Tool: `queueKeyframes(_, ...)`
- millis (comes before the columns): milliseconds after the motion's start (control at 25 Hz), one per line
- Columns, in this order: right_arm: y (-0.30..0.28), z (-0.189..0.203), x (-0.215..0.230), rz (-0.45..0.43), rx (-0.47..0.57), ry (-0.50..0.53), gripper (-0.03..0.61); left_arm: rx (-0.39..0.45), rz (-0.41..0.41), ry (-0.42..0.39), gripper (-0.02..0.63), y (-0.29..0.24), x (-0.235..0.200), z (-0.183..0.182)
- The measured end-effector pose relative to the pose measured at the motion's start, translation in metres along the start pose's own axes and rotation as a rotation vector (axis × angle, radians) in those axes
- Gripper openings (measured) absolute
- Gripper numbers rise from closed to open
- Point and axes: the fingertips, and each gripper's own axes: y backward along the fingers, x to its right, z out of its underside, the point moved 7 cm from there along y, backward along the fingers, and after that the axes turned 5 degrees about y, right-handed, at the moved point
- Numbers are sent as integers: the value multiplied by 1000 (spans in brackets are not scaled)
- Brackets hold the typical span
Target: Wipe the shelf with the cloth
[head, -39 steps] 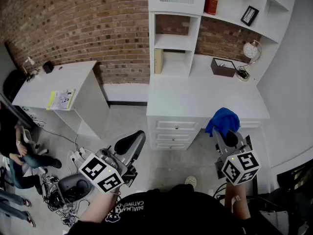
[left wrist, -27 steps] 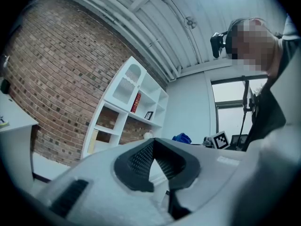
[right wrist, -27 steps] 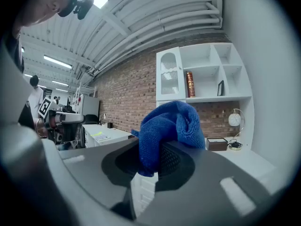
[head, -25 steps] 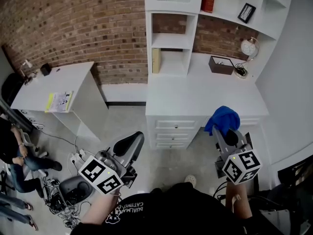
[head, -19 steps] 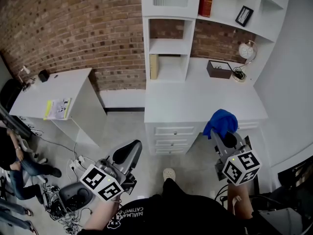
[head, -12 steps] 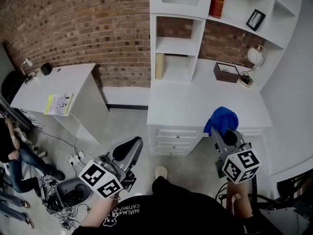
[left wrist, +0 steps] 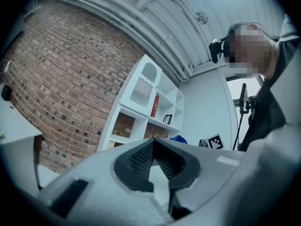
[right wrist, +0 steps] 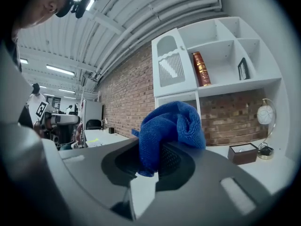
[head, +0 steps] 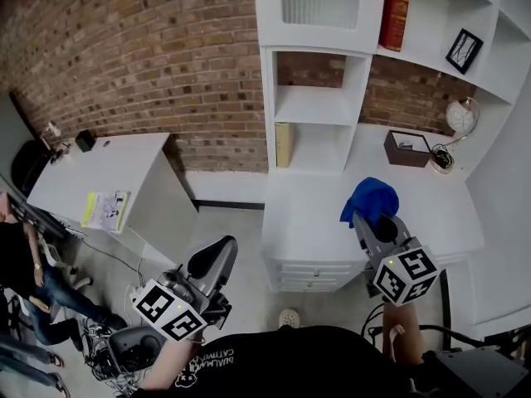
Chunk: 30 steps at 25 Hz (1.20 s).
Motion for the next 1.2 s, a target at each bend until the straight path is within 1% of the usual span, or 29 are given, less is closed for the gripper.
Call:
queueKeyframes(200,-52,-14,40,-22,6,30,61,-19,14,-25,-2,-56,-36,-16)
queueKeyframes(400,-95,-25,65,-40,24,64,63,10,35,-46,-2,-93,-66,-27)
queueKeyframes(680,-143,-26,76,-84,29,64,63,22,71,-39,-3,-134,-99,-30)
queueKeyframes(880,-174,-32,80,-120,37,83,63,6,108,-61,-2,-160,-113,-39)
queueKeyframes(1040,-198,-39,89,-100,28,89,63,-28,136,-79,-2,-171,-127,-48)
queueKeyframes(1200,-235,-47,98,-68,12,123,63,-50,160,-72,-2,-180,-159,-58)
